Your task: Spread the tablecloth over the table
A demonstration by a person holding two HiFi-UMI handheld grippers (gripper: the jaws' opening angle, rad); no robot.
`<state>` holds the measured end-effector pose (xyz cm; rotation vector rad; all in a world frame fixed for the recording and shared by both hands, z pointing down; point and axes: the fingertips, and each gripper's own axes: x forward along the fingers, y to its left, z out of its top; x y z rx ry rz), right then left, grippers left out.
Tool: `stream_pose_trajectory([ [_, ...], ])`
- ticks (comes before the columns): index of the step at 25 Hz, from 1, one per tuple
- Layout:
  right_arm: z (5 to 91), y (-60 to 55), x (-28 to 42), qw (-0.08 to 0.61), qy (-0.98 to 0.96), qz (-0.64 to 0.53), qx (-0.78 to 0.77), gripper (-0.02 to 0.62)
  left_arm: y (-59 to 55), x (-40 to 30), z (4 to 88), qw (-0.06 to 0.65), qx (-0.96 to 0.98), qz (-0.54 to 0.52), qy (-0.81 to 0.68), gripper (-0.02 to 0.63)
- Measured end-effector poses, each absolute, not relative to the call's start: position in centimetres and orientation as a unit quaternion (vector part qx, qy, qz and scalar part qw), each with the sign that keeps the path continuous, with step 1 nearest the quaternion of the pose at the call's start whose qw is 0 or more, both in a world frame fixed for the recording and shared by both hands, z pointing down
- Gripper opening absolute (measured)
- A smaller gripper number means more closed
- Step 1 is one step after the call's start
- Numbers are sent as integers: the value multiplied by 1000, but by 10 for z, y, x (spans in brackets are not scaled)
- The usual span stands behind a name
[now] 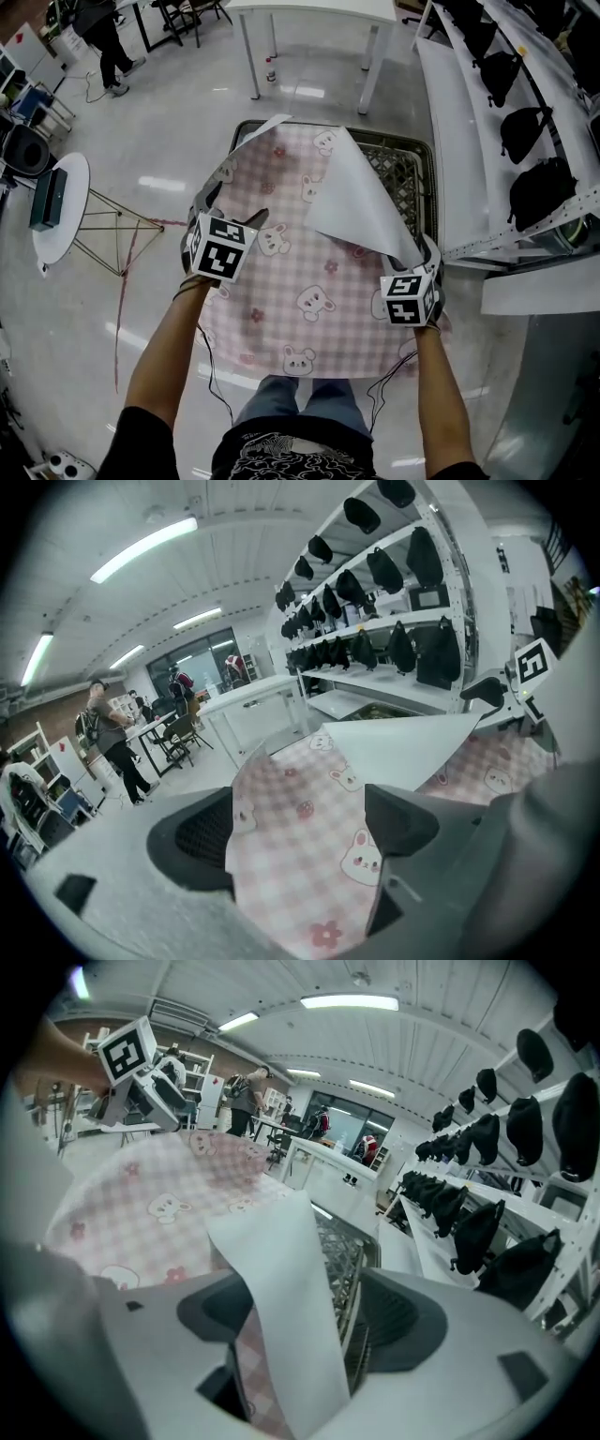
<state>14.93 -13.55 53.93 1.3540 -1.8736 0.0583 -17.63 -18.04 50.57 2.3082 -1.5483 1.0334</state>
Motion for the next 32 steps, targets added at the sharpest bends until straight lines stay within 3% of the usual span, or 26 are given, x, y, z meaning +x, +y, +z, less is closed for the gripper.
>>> stream_pose_trajectory([
  [8,522,-126,132,386,-762,23,519,400,-173,-159,497,88,789,328,-513,443],
  [18,513,-125,130,379,-766,18,519,400,-165,-132,503,96,802,315,-497,444],
  [32,582,-122,137,509,-753,-54,414,382,-147,-47,555,155,839,278,-440,443],
])
